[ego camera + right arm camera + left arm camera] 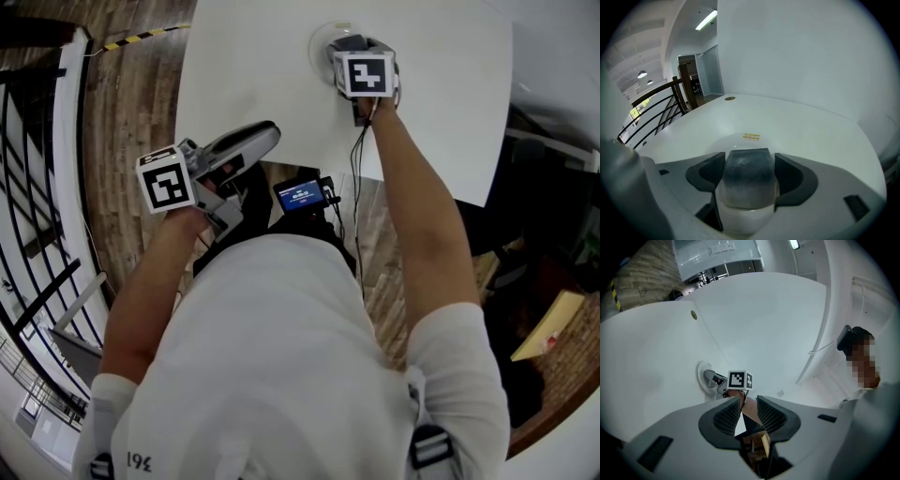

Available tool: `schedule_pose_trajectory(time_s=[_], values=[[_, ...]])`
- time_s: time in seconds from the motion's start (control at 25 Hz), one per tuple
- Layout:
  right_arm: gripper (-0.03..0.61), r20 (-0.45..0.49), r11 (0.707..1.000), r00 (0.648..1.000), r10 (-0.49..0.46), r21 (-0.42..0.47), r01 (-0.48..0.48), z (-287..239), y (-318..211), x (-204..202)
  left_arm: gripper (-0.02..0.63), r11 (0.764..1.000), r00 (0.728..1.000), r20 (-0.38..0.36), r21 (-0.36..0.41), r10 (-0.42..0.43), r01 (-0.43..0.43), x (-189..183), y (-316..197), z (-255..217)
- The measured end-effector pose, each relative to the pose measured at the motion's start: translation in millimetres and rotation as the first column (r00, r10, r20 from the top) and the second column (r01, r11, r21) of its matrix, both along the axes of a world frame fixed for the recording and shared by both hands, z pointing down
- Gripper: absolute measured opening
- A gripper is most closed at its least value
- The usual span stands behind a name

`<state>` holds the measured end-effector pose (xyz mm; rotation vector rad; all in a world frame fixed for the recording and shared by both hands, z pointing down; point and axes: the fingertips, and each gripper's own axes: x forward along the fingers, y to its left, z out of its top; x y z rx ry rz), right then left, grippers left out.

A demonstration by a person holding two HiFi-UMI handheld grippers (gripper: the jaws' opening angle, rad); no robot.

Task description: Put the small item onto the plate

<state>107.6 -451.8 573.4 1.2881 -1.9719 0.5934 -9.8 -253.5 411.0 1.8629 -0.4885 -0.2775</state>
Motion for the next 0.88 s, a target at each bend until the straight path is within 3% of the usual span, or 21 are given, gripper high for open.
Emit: schedule_pose_trajectory(time_s=[0.24,0.52,0.88], values=[[0.319,0.013,1.000,1.000,0.019,-0.016,-0.019,-0.6,-1.0,-0.4,0.109,1.000,1.000,0.001,-0.005,-0.006,0.006,-0.9,0.5,2.1],[0.319,0.144,0.992,0.982,0.123,-0.023,-0.121,-13.2,-5.8,4.6,0.109,1.000,1.000,-0.001,-0.004,-0.007,0.007,-1.2,0.8,1.7],[0.319,0.129,0.992,0.984,0.123,-0.003,-0.123,-25.5,-1.1,8.3,0.109,1.000,1.000,-0.013,0.012,-0.004,0.005,0.2,0.2,-4.3]])
